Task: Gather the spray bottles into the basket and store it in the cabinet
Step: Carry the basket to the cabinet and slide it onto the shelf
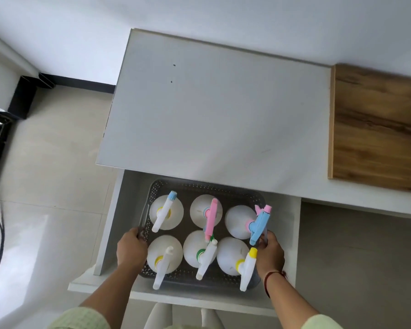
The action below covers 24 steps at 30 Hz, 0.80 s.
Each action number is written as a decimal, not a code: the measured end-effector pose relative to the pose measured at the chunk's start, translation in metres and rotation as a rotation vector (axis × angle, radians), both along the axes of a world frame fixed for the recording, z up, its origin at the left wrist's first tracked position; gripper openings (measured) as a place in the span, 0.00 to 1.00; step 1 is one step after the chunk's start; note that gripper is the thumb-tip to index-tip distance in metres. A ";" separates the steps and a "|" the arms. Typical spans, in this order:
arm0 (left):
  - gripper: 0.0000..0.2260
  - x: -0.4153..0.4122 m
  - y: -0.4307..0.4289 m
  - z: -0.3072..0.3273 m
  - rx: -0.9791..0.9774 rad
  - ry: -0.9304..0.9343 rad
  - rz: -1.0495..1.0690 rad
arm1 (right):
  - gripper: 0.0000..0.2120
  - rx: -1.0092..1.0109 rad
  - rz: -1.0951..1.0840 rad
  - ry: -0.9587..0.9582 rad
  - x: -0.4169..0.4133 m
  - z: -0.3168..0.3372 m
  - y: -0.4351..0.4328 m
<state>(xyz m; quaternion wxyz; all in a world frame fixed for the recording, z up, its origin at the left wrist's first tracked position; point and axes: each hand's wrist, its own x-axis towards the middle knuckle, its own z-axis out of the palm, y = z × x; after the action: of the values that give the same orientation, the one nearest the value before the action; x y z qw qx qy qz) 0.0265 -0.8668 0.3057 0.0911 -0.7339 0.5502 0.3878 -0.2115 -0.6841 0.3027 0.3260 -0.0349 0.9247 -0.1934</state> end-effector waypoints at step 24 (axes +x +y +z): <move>0.16 -0.020 -0.033 -0.142 0.032 0.040 -0.034 | 0.11 0.062 -0.017 0.056 -0.013 -0.136 -0.017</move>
<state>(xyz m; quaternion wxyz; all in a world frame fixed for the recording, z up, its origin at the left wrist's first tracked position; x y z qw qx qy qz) 0.0069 -0.9003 0.1640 0.0982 -0.7149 0.5582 0.4096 -0.2243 -0.7009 0.1667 0.2995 -0.0224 0.9393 -0.1661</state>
